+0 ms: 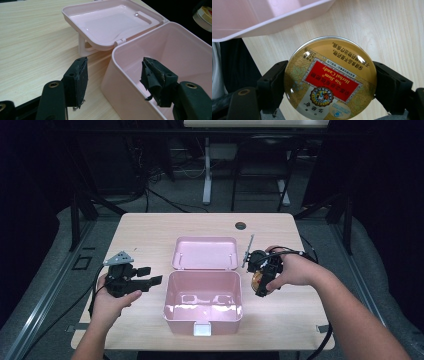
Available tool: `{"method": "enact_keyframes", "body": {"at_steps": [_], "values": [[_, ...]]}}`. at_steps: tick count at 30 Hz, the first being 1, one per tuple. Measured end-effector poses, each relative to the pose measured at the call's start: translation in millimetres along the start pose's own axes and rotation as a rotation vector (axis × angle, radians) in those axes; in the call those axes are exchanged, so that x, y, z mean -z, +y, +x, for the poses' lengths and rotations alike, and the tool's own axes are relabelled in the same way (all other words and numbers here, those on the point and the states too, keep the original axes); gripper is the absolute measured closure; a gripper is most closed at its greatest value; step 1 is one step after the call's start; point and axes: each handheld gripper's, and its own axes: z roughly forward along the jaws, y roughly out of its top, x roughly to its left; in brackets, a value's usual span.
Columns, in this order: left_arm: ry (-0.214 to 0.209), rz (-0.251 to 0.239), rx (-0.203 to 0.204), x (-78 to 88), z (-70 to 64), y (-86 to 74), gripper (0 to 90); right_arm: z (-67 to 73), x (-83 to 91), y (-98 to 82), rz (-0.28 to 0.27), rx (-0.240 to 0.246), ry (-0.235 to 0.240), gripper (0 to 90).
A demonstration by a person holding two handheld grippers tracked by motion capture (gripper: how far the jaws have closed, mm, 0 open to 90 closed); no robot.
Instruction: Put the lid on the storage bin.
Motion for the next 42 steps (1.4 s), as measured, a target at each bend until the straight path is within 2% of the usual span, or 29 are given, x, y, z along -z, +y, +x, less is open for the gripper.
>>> {"method": "enact_keyframes", "body": {"at_steps": [10, 23, 42], "values": [[0.0, 0.002, -0.001, -0.2, 0.5, -0.1, 38.4, 7.7, 4.6, 9.1, -0.018, 0.108, 0.008, 19.6], [0.002, -0.003, -0.002, -1.1, -0.2, -0.2, 38.4, 18.8, 3.9, 27.0, -0.025, 0.164, 0.014, 19.6], [-0.002, 0.002, 0.0, 0.2, 0.7, 0.0, 38.4, 43.1, -6.5, 66.9, -0.026, 0.246, 0.036, 19.6]]}}
